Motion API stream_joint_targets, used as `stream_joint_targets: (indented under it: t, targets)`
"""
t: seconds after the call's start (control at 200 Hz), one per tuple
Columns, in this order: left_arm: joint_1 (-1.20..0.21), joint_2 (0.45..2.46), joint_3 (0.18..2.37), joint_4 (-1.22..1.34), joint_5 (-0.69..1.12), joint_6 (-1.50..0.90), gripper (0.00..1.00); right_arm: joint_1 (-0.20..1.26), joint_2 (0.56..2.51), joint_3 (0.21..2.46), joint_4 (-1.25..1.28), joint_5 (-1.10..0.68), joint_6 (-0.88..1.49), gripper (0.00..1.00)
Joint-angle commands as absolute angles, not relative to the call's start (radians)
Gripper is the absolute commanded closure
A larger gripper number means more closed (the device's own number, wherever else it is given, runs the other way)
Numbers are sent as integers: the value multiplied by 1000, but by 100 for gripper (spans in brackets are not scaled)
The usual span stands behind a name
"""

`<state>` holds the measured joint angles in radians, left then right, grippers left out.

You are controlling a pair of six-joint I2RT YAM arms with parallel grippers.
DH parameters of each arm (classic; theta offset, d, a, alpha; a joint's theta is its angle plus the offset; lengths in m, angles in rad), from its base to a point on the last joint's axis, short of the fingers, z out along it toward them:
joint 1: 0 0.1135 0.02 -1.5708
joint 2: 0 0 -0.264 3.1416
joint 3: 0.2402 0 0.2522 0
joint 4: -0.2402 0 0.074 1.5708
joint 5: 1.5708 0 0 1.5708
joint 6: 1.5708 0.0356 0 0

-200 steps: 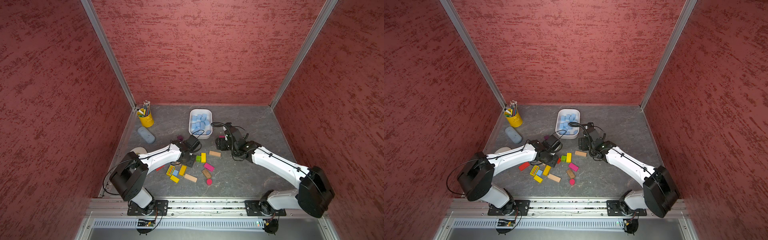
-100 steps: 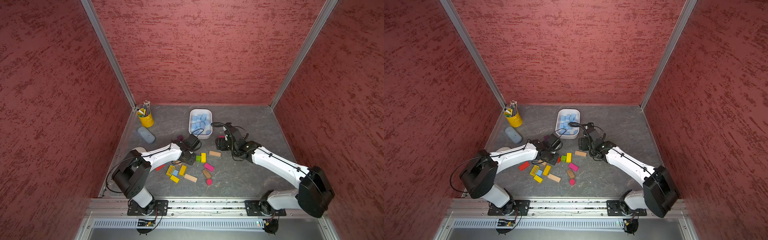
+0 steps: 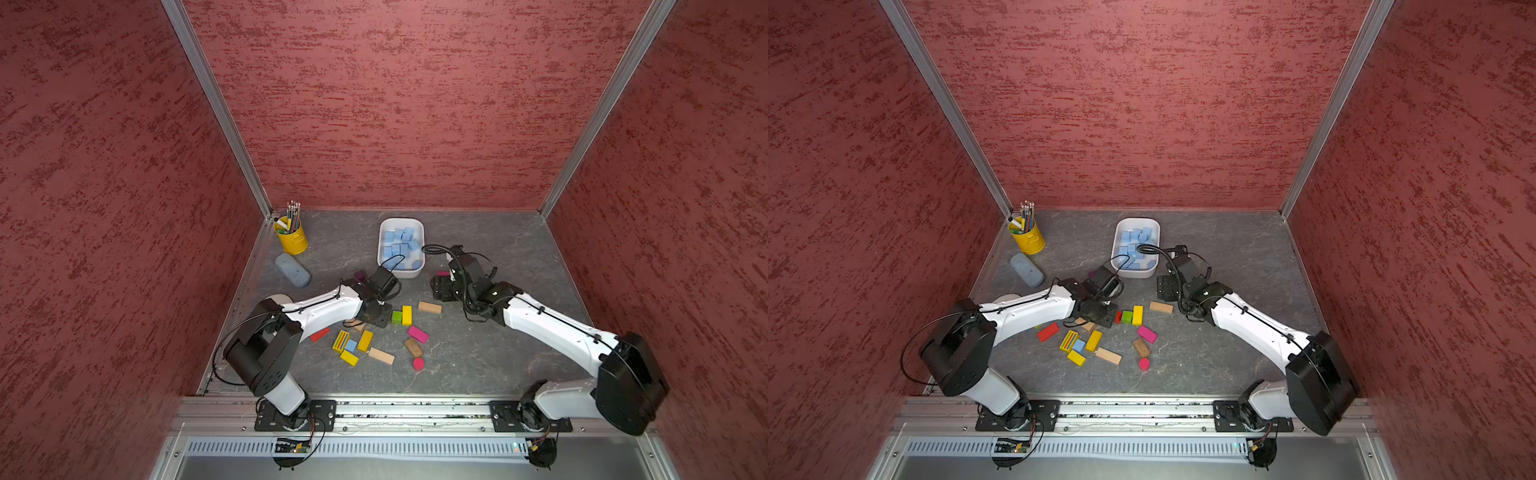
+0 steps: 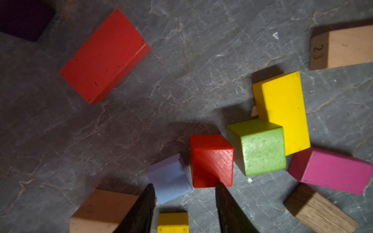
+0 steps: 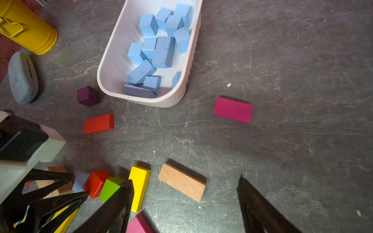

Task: Pick out the blue building blocks
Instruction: Adjust the building block at the center of the board, then pick up the building block from the center of the board.

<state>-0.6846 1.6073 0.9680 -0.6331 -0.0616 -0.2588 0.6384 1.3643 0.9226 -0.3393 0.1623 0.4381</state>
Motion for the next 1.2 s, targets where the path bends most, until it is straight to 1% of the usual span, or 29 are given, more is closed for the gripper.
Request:
stream_joint_targets:
  t: [0.0, 0.316, 0.621, 0.761, 1.192]
  targets:
    - [-666, 1625, 953, -593, -22, -291, 48, 635, 1374, 913, -311, 169, 453, 18]
    - [-662, 1650, 989, -552, 6, -298, 45, 635, 1371, 910, -312, 172, 451, 18]
    - [-653, 1500, 938, -568, -33, -332, 42, 635, 1367, 912, -313, 172, 449, 18]
    - [-649, 1464, 907, -575, -37, -352, 42, 635, 1371, 913, -306, 165, 449, 18]
    - [-649, 1522, 858, -552, -52, -394, 43, 635, 1350, 909, -311, 158, 450, 17]
